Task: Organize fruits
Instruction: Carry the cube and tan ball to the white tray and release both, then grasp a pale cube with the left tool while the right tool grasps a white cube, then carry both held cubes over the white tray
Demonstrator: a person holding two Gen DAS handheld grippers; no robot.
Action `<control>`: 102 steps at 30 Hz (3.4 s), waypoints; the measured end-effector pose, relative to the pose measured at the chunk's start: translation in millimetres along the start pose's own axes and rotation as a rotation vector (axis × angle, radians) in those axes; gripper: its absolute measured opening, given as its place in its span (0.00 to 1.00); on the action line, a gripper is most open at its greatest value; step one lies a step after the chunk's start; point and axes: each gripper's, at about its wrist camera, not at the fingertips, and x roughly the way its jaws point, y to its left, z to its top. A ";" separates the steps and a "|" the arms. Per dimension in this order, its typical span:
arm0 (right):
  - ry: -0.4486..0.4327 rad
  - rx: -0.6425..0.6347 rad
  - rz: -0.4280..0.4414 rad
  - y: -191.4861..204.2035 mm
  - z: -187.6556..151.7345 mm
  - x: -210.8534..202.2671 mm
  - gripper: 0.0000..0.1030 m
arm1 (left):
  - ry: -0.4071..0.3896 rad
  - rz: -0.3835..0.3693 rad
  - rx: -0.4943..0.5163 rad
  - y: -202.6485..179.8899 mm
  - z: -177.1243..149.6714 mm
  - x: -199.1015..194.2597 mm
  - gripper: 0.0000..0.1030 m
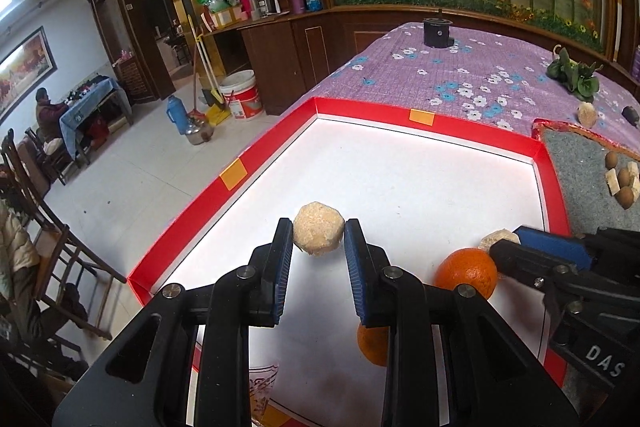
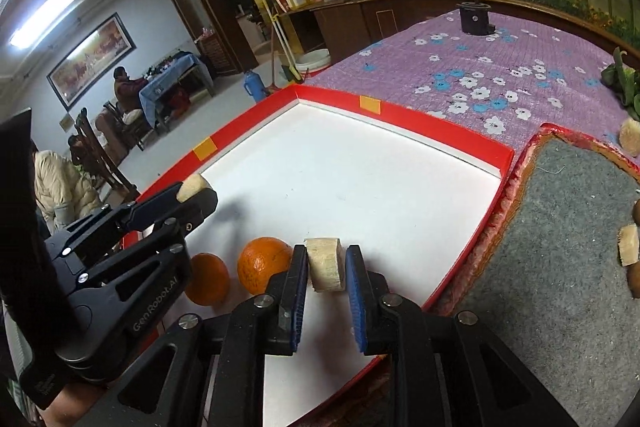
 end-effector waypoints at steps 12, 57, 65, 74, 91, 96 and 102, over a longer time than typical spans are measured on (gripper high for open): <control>-0.160 0.065 0.016 -9.8 2.9 -36.5 0.38 | -0.051 0.043 0.005 -3.2 5.8 -18.9 0.50; -0.045 0.337 -0.506 -265.3 -59.8 -179.0 0.39 | 0.041 -0.510 0.417 -245.2 42.6 -58.6 0.59; -0.023 0.230 -0.497 -250.9 -64.6 -163.7 0.35 | 0.121 -0.582 0.503 -291.9 44.0 -38.1 0.58; -0.046 0.309 -0.416 -262.9 -64.5 -170.5 0.31 | 0.180 -0.628 0.494 -310.4 47.9 -20.3 0.28; -0.074 0.364 -0.331 -271.5 -65.5 -179.7 0.22 | 0.153 -0.589 0.470 -309.5 42.7 -18.9 0.17; -0.110 0.356 -0.318 -270.5 -64.6 -186.7 0.22 | 0.132 -0.623 0.431 -294.8 41.0 -32.9 0.17; -0.175 0.303 -0.319 -259.5 -61.5 -193.9 0.22 | 0.040 -0.603 0.352 -236.1 35.2 -68.1 0.17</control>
